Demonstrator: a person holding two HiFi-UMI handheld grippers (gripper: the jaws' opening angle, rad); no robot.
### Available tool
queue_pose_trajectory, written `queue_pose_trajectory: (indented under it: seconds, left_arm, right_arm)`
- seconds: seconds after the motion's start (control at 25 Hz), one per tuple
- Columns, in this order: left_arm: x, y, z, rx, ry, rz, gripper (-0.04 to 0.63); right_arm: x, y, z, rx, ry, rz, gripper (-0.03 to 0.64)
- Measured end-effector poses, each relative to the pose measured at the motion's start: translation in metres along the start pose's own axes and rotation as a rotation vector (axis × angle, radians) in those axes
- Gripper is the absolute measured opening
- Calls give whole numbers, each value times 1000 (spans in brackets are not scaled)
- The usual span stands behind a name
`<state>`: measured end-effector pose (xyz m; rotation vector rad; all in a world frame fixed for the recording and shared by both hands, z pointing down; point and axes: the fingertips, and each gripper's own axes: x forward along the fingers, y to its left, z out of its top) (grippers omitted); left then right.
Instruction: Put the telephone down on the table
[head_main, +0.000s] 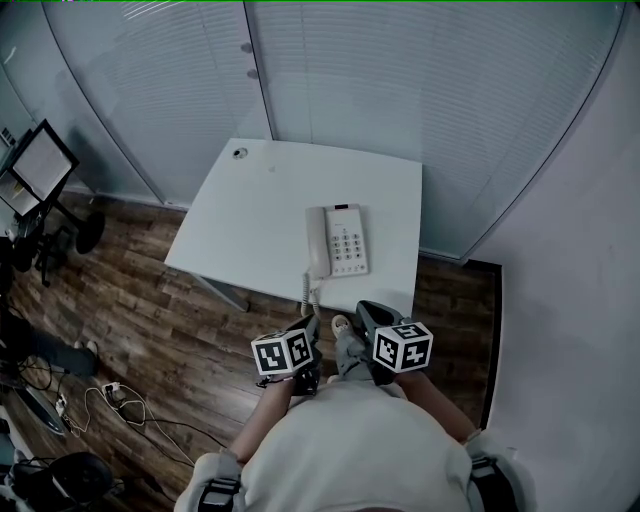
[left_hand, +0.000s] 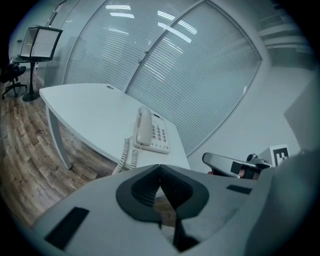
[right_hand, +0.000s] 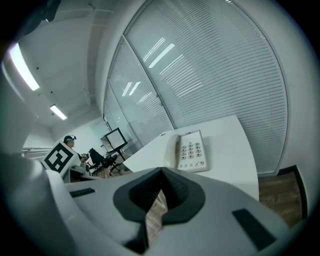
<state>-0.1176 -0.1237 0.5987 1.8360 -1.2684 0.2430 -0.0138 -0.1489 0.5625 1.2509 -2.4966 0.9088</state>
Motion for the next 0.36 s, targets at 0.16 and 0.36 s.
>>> queue_pose_trajectory:
  seconds: [0.16,0.36]
  left_arm:
    - [1,-1,0,-1,4,-6,21]
    - [2,-2,2,5,10,-6,21]
  right_arm:
    - [0,-2,1,-1,-1,-6,20]
    - [0,-2,5,6,-8,-7,20]
